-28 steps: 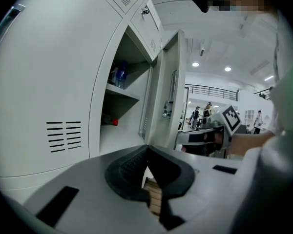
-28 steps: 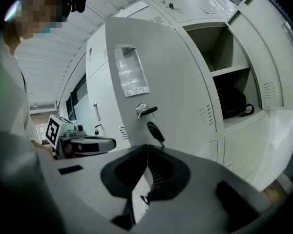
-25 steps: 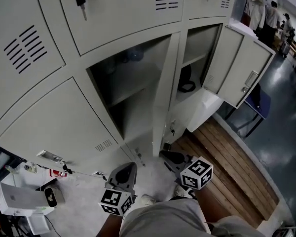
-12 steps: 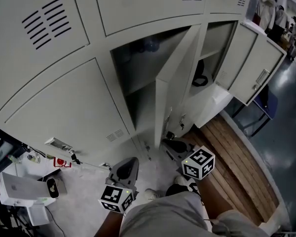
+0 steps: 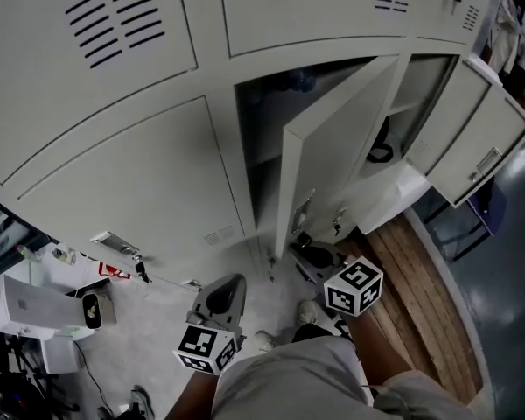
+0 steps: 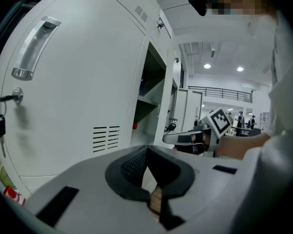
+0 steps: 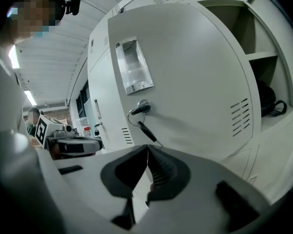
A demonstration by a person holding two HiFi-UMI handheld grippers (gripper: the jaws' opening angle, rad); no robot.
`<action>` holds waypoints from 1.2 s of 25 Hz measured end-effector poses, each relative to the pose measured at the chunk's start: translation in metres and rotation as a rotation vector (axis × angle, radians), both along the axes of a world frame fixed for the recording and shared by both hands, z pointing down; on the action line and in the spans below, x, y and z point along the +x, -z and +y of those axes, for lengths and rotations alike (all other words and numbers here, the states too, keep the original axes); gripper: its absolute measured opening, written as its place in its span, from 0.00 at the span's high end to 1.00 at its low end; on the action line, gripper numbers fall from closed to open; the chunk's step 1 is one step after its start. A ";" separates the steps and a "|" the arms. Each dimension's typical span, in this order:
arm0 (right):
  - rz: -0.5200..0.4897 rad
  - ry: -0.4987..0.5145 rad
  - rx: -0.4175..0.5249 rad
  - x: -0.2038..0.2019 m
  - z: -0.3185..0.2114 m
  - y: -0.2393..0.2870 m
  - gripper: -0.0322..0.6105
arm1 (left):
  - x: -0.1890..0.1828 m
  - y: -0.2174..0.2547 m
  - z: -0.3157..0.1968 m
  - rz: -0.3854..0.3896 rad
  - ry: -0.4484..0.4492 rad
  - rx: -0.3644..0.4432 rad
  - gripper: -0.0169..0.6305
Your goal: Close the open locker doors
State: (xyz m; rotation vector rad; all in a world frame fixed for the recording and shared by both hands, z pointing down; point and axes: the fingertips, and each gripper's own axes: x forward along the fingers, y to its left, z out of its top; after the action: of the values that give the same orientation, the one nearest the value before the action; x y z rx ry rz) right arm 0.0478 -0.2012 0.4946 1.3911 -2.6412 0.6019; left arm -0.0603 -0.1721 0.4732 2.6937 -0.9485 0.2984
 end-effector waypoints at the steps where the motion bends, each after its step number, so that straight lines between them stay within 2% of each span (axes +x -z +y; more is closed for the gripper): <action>1: 0.000 0.009 -0.003 -0.002 -0.002 0.000 0.91 | 0.000 0.000 -0.002 0.001 0.009 -0.002 0.95; 13: 0.017 0.137 -0.029 -0.013 -0.031 -0.002 0.91 | 0.002 0.004 -0.026 0.027 0.118 -0.001 0.95; 30: 0.031 0.262 -0.048 -0.028 -0.061 -0.009 0.91 | -0.003 0.005 -0.047 0.026 0.246 0.000 0.95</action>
State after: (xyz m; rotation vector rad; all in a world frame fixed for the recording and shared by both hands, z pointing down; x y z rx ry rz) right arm 0.0197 -0.2621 0.5033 1.0089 -2.7012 0.6003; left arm -0.0637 -0.2188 0.4679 2.5379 -1.2558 0.2111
